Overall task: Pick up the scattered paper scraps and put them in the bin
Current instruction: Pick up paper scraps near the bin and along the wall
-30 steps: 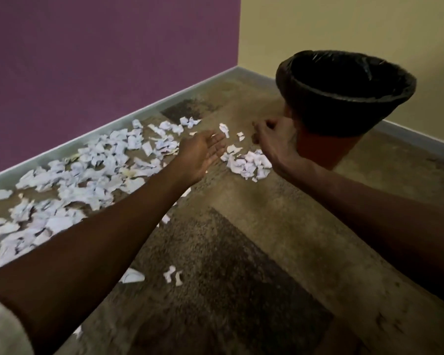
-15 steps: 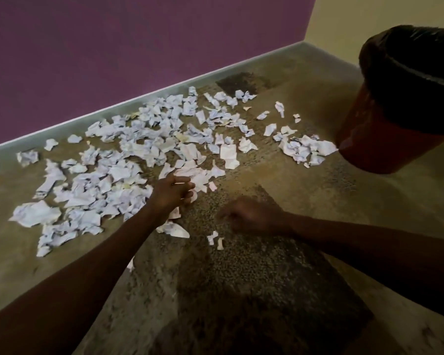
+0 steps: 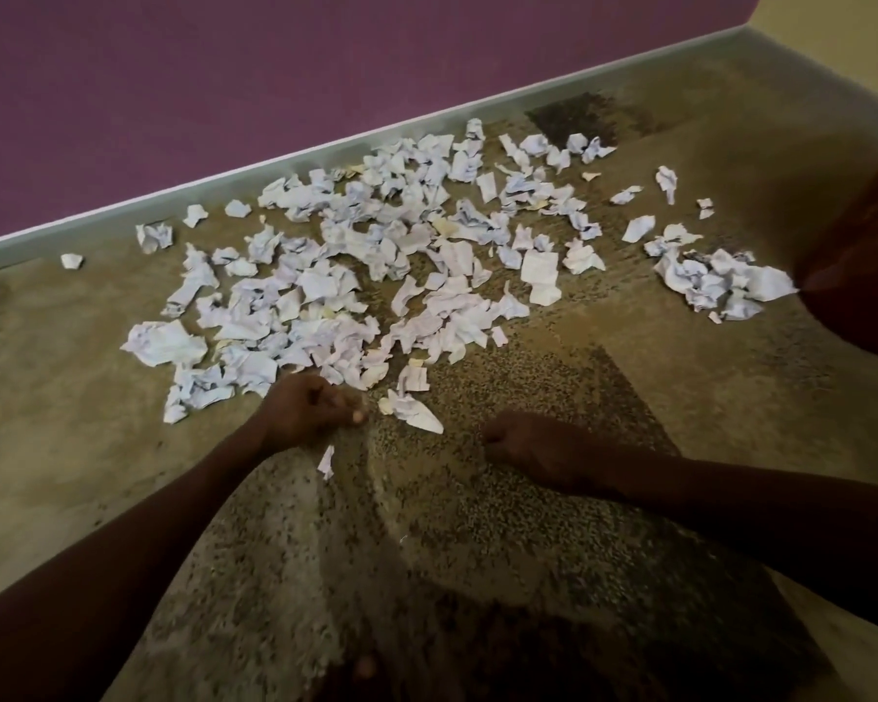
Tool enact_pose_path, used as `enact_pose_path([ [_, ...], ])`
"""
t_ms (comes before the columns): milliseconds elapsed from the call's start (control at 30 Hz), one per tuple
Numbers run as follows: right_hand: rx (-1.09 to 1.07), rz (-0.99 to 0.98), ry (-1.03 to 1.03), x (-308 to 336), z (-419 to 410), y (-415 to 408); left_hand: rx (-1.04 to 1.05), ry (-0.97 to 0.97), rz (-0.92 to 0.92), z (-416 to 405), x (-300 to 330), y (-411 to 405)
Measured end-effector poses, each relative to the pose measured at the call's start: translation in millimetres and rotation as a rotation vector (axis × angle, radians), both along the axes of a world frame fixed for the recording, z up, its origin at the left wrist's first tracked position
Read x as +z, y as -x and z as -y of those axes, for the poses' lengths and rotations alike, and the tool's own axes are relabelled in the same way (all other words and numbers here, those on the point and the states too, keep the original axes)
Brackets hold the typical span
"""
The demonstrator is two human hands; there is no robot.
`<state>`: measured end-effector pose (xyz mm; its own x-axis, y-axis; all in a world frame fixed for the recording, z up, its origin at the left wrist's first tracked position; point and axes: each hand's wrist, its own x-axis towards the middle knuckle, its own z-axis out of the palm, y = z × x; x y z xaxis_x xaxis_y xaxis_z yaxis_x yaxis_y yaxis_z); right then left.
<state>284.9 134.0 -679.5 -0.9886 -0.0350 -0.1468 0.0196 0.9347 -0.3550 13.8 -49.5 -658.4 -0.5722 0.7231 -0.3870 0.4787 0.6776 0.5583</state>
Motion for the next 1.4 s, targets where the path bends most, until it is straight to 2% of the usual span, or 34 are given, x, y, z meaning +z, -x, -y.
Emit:
enact_pose_path([
  [133,-0.094,0.065,0.140,0.8,4.5,18.5,-0.117,0.184,0.064,18.0,1.9,2.2],
  [200,-0.100,0.074,0.313,8.9,16.5,28.9,-0.177,0.235,0.036,24.3,2.5,0.0],
  [300,-0.060,0.133,0.420,9.8,47.4,39.4,-0.282,0.271,-0.049,31.2,-0.4,-2.4],
  [433,-0.021,0.145,0.437,-1.1,84.7,43.8,-0.285,0.170,-0.075,42.2,-6.8,-7.1],
  [700,0.188,0.044,0.185,-13.9,101.0,41.9,-0.241,0.084,-0.026,51.9,-15.7,-4.6],
  [800,0.190,0.002,0.150,-20.1,105.7,39.9,-0.197,0.022,-0.033,55.5,-17.1,-7.1],
  [900,0.115,0.062,0.142,-21.5,111.4,43.0,-0.231,-0.069,-0.085,61.1,-21.7,-12.1],
  [1000,0.063,0.104,0.240,-21.3,108.3,46.5,-0.255,-0.170,-0.218,64.7,-28.9,-13.2],
  [1100,-0.070,0.135,0.401,-11.2,93.7,53.1,-0.284,-0.169,-0.286,60.6,-32.4,-15.7],
  [1267,-0.221,0.153,0.567,-1.0,70.7,53.9,-0.184,-0.141,-0.235,49.4,-36.9,-19.1],
  [1400,-0.203,0.164,0.551,-1.5,69.4,48.2,-0.151,-0.157,-0.213,44.8,-33.6,-16.5],
])
